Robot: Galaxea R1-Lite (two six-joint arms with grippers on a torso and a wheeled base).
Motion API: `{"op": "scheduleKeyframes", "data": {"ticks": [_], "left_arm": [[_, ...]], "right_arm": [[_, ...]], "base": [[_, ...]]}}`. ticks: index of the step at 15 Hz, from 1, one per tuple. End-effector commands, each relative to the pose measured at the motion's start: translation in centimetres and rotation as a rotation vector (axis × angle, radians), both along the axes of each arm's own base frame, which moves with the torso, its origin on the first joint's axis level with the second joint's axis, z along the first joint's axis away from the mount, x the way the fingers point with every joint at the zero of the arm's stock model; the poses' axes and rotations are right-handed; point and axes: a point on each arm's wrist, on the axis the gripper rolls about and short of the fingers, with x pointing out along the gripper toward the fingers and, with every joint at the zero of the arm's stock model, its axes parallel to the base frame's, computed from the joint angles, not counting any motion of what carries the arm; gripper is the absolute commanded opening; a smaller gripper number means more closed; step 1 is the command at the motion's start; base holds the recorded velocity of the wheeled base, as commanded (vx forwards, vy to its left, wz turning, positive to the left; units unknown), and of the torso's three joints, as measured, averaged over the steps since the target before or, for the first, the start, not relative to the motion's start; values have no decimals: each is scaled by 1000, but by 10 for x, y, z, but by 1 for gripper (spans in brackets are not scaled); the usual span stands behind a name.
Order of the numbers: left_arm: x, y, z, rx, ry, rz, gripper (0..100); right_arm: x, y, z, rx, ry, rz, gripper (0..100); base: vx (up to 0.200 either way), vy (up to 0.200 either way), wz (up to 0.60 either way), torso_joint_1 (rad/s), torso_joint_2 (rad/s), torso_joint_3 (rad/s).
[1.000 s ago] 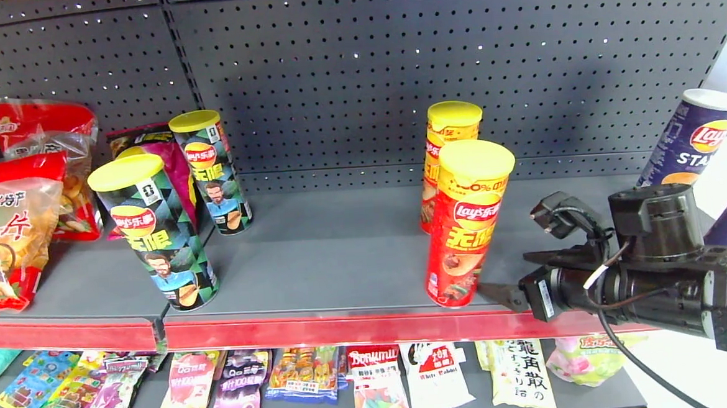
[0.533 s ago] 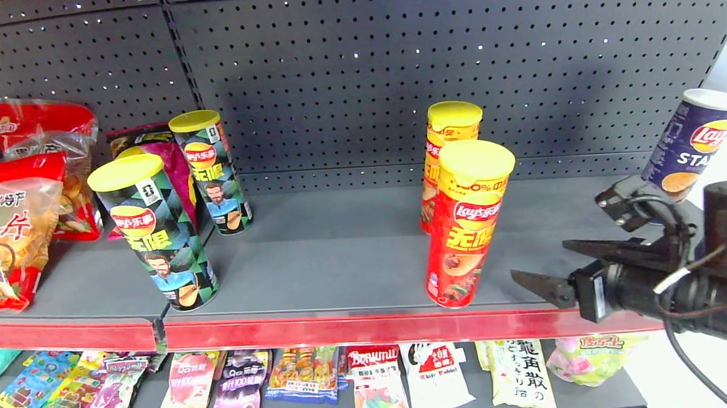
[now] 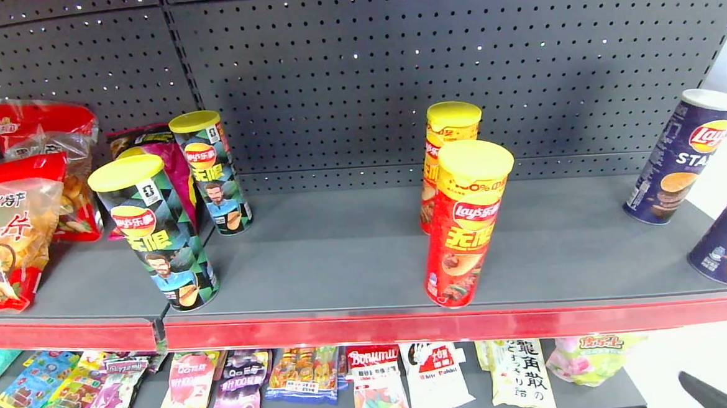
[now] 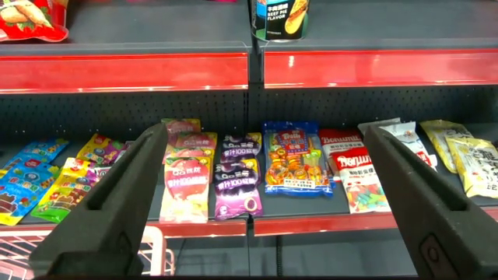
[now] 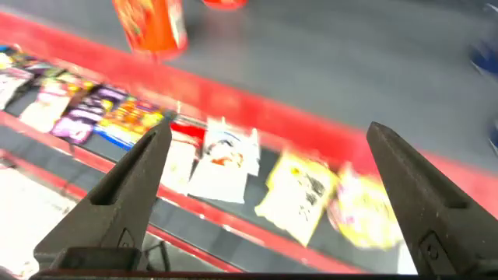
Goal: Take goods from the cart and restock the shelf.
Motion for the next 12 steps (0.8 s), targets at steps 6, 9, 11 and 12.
{"op": "scheduleKeyframes", "data": {"ticks": [6, 9, 11, 12], "left_arm": [[0, 0, 0, 0, 0, 0, 100], [0, 0, 0, 0, 2, 0, 100], [0, 0, 0, 0, 2, 0, 100], [0, 0, 0, 0, 0, 0, 100]], "right_arm": [[-40, -6, -20, -36, -42, 34, 100], [-44, -7, -36, -43, -37, 6, 100], [-49, -7, -40, -43, -78, -13, 100], [-51, -7, -50, -36, -79, -14, 100]], "base": [[0, 0, 0, 0, 0, 0], [0, 0, 0, 0, 0, 0], [0, 0, 0, 0, 0, 0], [0, 0, 0, 0, 0, 0]]}}
